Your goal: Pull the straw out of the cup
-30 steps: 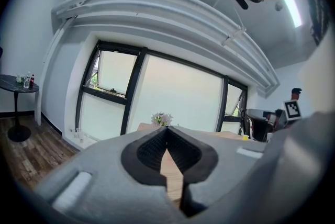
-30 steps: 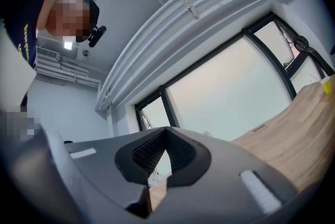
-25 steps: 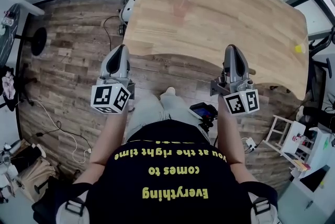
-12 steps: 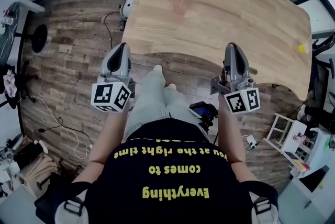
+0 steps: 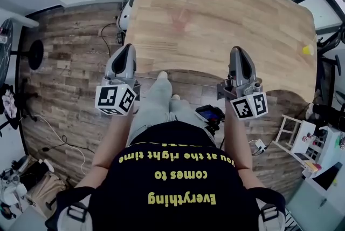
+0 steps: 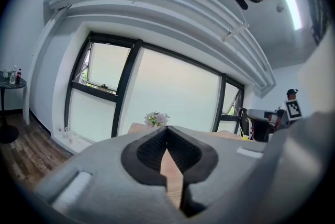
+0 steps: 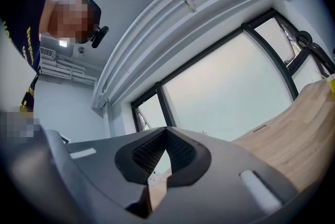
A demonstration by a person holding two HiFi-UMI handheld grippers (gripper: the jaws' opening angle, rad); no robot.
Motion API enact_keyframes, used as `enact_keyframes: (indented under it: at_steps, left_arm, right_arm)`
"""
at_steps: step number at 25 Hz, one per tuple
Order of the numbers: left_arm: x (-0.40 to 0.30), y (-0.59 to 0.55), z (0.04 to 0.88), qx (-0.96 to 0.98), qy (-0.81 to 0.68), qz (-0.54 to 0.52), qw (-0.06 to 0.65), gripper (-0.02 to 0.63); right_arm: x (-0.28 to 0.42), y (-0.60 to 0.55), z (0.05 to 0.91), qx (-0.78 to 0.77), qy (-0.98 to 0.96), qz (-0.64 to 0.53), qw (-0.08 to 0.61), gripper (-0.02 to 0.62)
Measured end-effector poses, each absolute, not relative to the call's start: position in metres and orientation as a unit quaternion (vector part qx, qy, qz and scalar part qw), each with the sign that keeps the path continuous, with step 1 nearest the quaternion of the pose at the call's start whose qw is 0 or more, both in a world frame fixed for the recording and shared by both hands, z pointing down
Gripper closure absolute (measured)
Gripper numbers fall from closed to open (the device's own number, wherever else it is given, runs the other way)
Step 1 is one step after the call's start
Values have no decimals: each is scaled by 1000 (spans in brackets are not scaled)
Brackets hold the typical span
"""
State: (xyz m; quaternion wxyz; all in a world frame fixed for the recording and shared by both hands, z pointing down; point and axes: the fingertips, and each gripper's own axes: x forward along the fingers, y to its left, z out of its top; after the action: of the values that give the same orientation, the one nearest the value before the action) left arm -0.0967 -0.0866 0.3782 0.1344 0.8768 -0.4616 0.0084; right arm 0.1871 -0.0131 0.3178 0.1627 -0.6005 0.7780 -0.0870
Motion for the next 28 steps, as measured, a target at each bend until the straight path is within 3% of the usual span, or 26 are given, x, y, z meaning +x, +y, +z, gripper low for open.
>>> enact_keyframes:
  at_steps: [28]
  left_arm:
    - [-78, -238, 388, 912, -383, 20, 144, 606]
  right_arm:
    - [193, -132, 334, -639, 745, -117, 151, 589]
